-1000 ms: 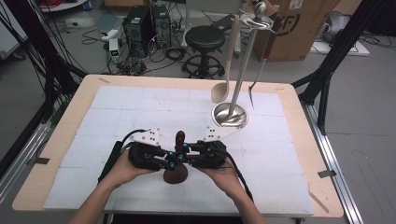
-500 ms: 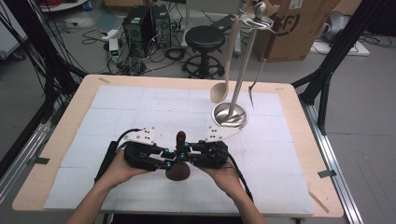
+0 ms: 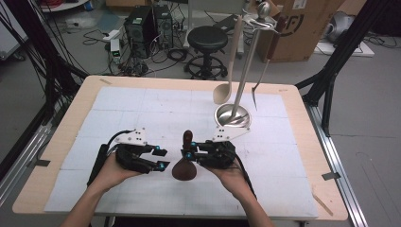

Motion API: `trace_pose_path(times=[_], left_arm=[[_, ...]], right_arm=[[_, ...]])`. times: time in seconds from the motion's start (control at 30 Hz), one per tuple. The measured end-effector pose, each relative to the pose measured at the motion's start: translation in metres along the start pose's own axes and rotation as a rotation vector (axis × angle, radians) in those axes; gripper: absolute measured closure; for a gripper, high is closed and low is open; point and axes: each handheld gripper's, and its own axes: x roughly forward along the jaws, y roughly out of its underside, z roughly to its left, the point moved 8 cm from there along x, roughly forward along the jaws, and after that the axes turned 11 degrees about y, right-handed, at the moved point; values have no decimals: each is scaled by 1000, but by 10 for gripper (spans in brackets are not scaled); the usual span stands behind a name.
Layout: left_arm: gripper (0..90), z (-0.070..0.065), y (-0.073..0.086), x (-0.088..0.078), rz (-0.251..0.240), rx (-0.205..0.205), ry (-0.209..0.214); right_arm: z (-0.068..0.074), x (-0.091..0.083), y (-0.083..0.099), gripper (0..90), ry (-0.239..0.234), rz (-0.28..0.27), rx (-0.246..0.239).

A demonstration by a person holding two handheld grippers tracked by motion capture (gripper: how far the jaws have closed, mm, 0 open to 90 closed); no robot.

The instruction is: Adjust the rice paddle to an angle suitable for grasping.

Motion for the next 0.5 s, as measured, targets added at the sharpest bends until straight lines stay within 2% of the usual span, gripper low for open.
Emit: trace_pose_path(times=[0.5], left_arm=[[378,18,13,-19,-18,-43,-103]], right_arm=[[-11,-8,-4,761,23,-5,15]])
